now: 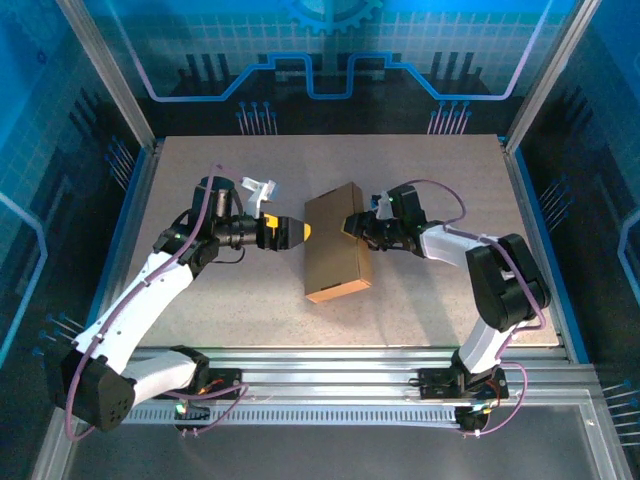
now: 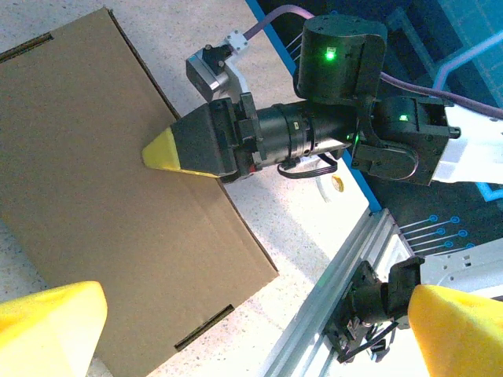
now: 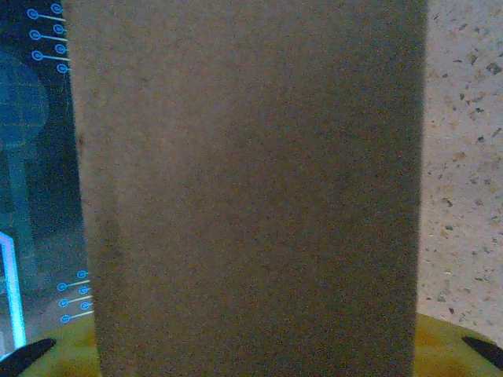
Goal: Fold the paper box
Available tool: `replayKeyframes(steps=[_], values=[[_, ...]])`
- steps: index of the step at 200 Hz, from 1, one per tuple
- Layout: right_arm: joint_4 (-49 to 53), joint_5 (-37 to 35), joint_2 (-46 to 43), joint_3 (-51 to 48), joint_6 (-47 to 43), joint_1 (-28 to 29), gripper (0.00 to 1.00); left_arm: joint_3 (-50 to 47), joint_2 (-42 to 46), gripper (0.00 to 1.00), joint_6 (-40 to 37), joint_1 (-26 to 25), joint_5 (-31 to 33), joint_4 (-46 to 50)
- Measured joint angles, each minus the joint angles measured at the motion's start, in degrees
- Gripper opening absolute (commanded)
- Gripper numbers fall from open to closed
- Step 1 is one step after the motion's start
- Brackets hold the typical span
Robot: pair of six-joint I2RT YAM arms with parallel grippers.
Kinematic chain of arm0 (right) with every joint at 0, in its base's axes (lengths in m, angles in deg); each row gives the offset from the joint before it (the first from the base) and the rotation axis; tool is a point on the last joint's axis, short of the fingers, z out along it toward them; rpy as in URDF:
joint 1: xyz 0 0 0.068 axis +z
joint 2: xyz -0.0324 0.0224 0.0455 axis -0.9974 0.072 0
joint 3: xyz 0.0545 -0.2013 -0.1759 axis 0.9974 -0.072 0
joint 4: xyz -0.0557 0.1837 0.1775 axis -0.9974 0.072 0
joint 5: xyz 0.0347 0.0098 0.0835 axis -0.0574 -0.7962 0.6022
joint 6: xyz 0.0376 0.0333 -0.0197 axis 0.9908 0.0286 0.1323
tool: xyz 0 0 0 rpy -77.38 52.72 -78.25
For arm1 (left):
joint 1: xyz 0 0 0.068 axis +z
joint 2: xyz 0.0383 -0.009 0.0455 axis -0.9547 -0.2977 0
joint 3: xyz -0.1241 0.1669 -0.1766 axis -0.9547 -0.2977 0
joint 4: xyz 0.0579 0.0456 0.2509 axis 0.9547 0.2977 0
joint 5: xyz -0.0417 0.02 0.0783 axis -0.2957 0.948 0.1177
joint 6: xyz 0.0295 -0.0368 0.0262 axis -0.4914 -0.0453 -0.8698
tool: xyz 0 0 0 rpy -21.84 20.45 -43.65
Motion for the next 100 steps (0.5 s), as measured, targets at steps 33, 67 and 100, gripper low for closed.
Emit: replayKeyframes(steps=[33,67,100], values=[[-0.72,0.92,0.66,0.0,0.04,-0.35,0.52,-0.04,0.0,0.99,-0.02,0.0,0.17,0.0],[-1.27,0.9,0.94,0.0,0.02,-0.57,0.58,-0.48,0.0,0.99,0.0,-0.04,0.37,0.0],[-1.16,0.61,1.11,-0.33,-0.48,-0.83,0.64,-0.85,0.0,0.99,0.0,-0.07,0.55,0.0]])
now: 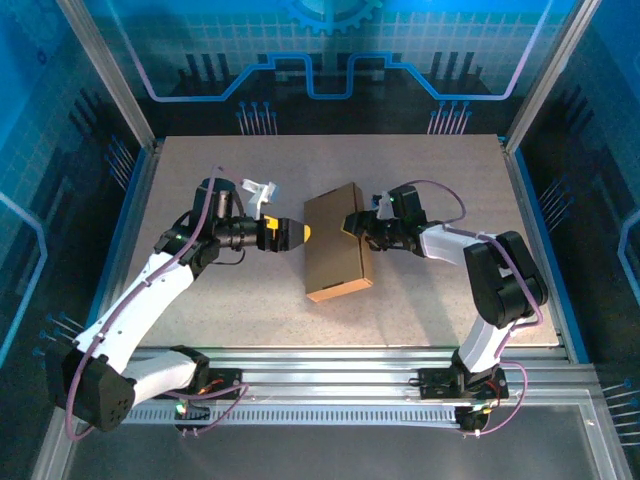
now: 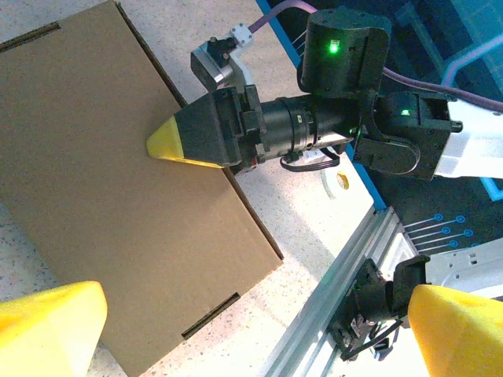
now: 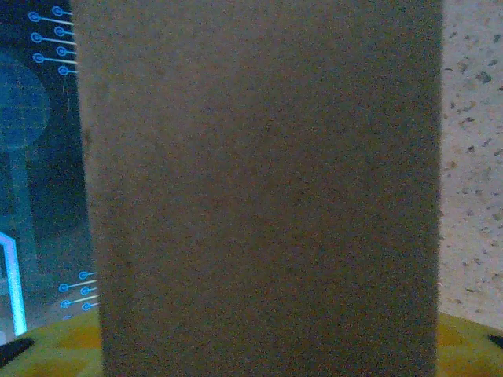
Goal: Fold the paper box
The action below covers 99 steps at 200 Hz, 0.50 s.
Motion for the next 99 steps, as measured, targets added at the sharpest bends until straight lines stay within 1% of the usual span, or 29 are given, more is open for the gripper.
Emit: replayKeyframes(steps=[78,99], values=[[4.13,-2.58,-0.02,-0.37,-3.26,-0.59,0.87,0.0,-0.11,1.0,-0.02,-0.04,0.04,0.02],[5.4,-3.23,-0.07,-0.37,-4.31,-0.59,0.92,0.0,-0.26,0.99,-0.02,-0.04,0.04,0.02]])
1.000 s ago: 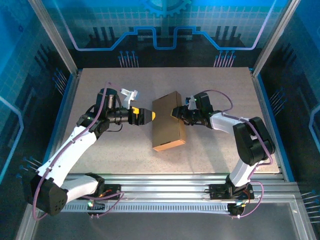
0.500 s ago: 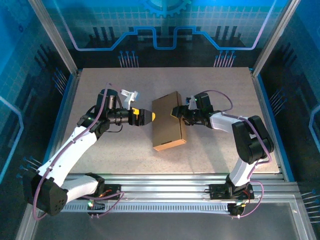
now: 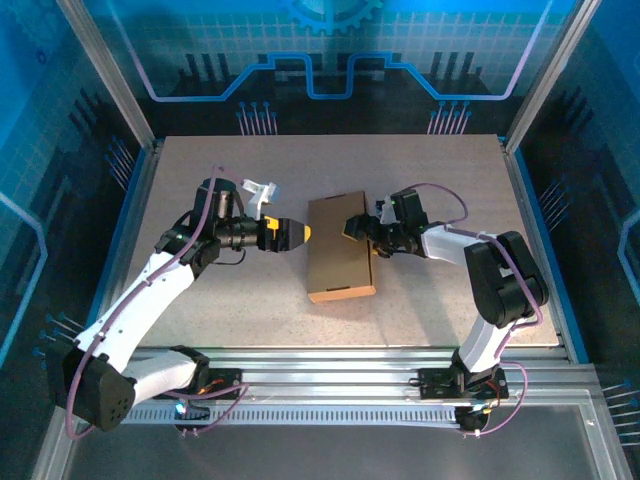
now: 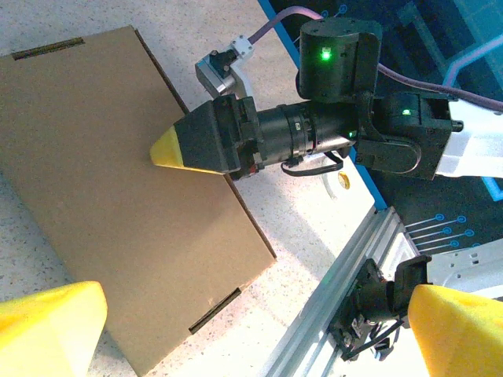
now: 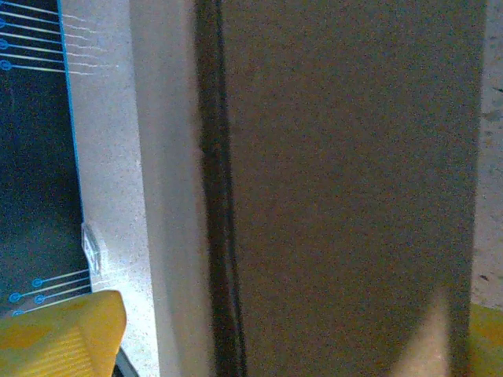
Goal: Fold the paper box
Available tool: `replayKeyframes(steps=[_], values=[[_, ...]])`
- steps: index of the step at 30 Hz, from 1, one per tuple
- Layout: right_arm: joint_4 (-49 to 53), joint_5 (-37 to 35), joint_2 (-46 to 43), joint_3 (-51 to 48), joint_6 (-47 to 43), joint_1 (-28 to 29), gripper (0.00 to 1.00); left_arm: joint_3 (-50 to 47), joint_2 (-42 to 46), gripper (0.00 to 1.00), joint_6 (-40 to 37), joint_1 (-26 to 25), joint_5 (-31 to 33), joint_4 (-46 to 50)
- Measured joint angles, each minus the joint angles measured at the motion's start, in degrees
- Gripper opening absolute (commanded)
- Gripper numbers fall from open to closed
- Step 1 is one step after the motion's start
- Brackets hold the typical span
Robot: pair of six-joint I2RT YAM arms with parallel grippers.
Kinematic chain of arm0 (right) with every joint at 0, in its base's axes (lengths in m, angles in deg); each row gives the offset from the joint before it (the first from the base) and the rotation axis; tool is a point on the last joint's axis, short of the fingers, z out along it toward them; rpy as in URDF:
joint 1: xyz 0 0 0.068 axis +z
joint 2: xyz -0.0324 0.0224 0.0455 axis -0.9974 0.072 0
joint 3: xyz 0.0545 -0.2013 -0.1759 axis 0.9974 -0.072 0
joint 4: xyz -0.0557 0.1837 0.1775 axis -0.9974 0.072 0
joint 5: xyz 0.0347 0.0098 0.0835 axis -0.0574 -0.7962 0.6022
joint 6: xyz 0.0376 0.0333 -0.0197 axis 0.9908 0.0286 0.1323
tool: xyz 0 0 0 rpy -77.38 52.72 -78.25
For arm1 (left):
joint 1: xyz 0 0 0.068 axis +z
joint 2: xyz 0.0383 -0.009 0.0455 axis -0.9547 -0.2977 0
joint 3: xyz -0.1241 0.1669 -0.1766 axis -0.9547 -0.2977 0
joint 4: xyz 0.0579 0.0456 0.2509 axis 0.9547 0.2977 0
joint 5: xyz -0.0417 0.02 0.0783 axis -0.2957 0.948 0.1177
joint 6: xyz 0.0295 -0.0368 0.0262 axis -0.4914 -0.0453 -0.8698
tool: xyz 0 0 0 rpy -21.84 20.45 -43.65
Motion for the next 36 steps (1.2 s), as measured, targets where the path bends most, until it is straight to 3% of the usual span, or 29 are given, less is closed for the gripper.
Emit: replayKeyframes(steps=[12,36], values=[[4.28,-2.99,-0.26,0.0,-2.84,0.0,1.0,0.0,-0.31,0.99,0.02,-0.22,0.0,-0.02],[12.17,-7.39,-0.33,7.23,-11.58,0.0,1.0,-0.76,-0.37,0.99,0.02,-0.26,0.81,-0.02]])
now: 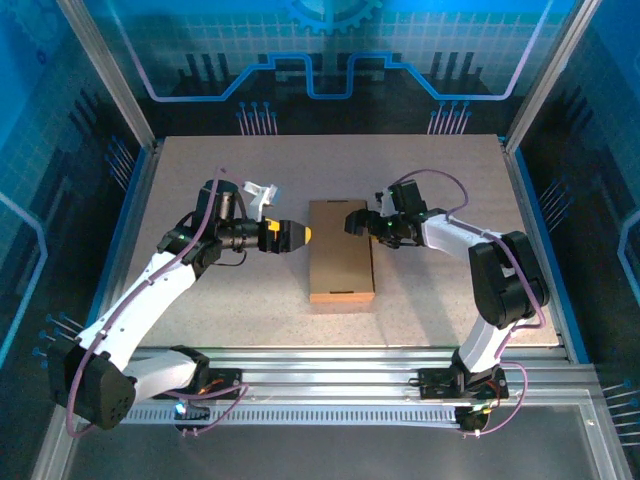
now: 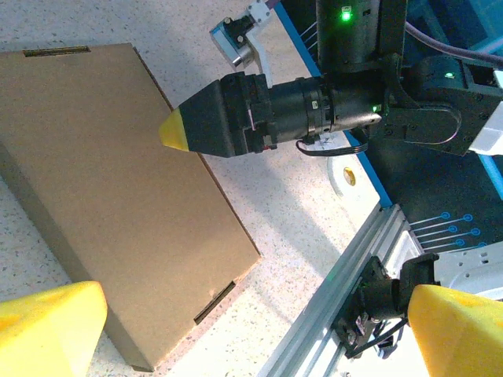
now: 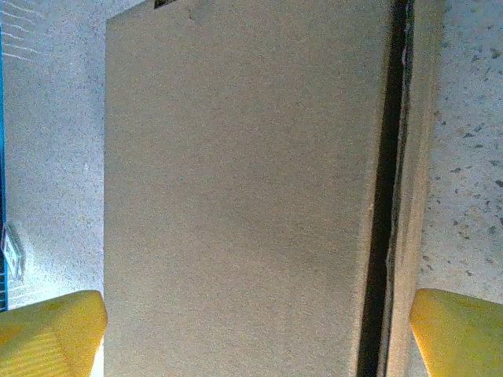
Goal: Fold the paper box
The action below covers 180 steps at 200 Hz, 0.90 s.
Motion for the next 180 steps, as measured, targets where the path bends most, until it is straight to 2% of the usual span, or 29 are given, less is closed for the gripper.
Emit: replayKeyframes(steps=[109,147,180], values=[[0.94,-1.09,-0.72,0.42,-2.75,-0.02,1.0,-0.26,-0.04,0.99,-0.02,0.0,1.92,0.02],[2.16,-3.15,-5.9,0.31,-5.22,-1.33,1.0,-0.24,-0.07,0.99,0.17,0.0,6.71,0.31],[2.38,-5.16,-13.03,-0.74,-8.22,-2.16,1.0,-0.13,-0.11,0.99,0.04,0.24,13.7,1.44]])
